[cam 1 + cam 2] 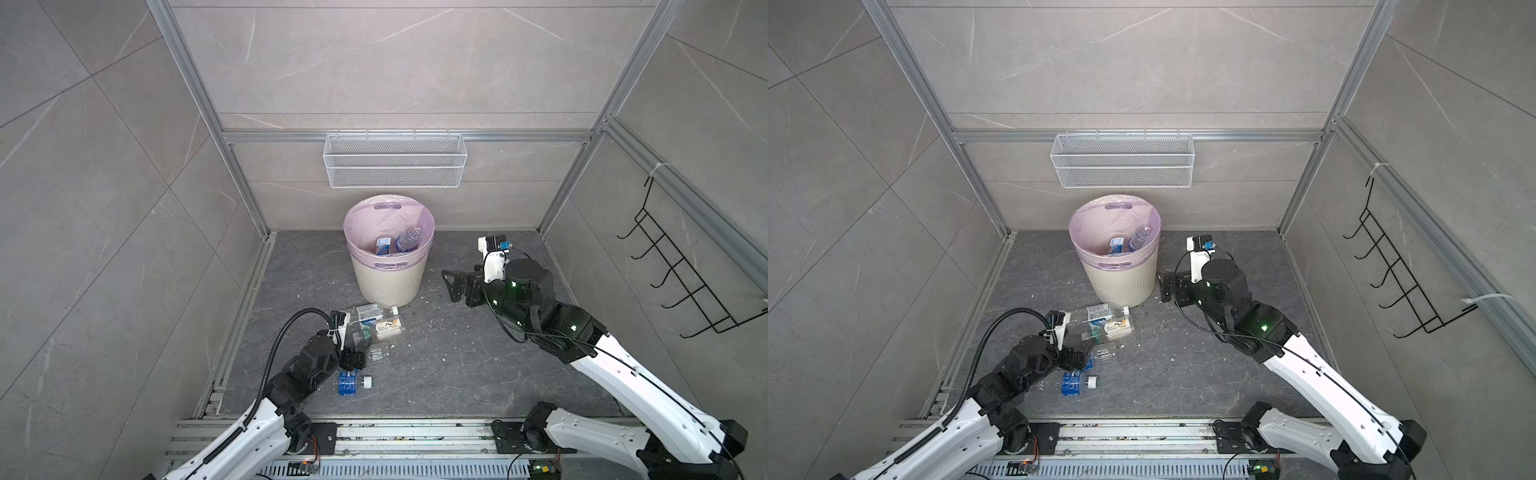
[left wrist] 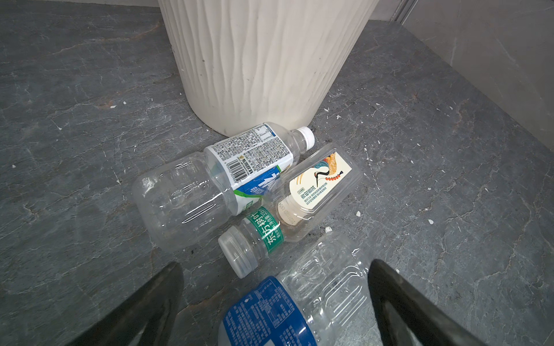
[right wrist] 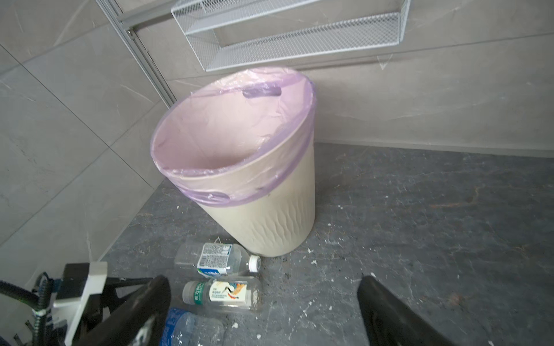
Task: Throw the plastic bottles in the bin
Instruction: 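Draw the right gripper back from the bin toward the robot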
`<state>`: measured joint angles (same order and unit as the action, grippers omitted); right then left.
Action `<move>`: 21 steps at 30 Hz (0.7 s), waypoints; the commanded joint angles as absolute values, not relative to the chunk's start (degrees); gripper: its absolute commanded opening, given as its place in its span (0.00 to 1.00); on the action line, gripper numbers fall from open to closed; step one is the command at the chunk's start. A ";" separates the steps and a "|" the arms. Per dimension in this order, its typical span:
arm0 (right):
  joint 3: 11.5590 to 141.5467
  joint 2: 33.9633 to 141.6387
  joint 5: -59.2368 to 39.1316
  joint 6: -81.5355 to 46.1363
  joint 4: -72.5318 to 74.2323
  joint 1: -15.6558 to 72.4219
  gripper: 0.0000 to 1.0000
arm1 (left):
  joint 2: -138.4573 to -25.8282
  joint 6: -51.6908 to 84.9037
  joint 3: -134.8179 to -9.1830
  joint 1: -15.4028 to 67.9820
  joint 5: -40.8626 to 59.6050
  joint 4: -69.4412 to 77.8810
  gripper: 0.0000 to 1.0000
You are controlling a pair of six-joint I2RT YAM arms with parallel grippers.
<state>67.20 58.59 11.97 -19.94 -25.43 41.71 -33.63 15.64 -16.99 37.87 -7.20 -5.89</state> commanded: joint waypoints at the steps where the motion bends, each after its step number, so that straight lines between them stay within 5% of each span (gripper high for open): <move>1: 62.97 55.58 11.69 -21.01 -24.11 42.04 0.99 | -33.60 16.26 -17.05 37.60 -6.82 -3.57 0.98; 21: 39.65 38.95 8.70 -22.66 -18.45 42.63 0.99 | -34.01 16.43 -17.23 37.56 -6.86 -3.82 0.98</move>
